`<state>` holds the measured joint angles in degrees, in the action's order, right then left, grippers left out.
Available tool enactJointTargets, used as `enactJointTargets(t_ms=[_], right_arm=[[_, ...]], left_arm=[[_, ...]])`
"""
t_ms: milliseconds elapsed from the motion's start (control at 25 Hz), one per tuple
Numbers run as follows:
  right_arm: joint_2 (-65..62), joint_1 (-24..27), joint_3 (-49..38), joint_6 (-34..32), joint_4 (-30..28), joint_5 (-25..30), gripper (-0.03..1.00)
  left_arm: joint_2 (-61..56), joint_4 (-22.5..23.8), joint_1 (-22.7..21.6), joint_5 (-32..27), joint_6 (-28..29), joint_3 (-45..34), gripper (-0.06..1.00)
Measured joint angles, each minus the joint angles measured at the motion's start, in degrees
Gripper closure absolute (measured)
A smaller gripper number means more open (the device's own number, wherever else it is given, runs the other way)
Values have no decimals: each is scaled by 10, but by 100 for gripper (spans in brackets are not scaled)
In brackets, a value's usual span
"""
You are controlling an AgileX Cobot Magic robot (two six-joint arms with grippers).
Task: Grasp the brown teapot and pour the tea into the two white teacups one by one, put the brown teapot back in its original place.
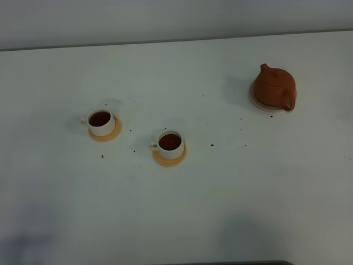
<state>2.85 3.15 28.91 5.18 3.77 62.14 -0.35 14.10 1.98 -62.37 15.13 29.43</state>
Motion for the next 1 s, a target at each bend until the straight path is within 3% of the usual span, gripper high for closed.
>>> enactJointTargets(t_ms=[1000], right_arm=[[-32, -5, 0, -2, 0, 2, 72]], left_arm=[[0, 0, 0, 0, 0, 0, 39]])
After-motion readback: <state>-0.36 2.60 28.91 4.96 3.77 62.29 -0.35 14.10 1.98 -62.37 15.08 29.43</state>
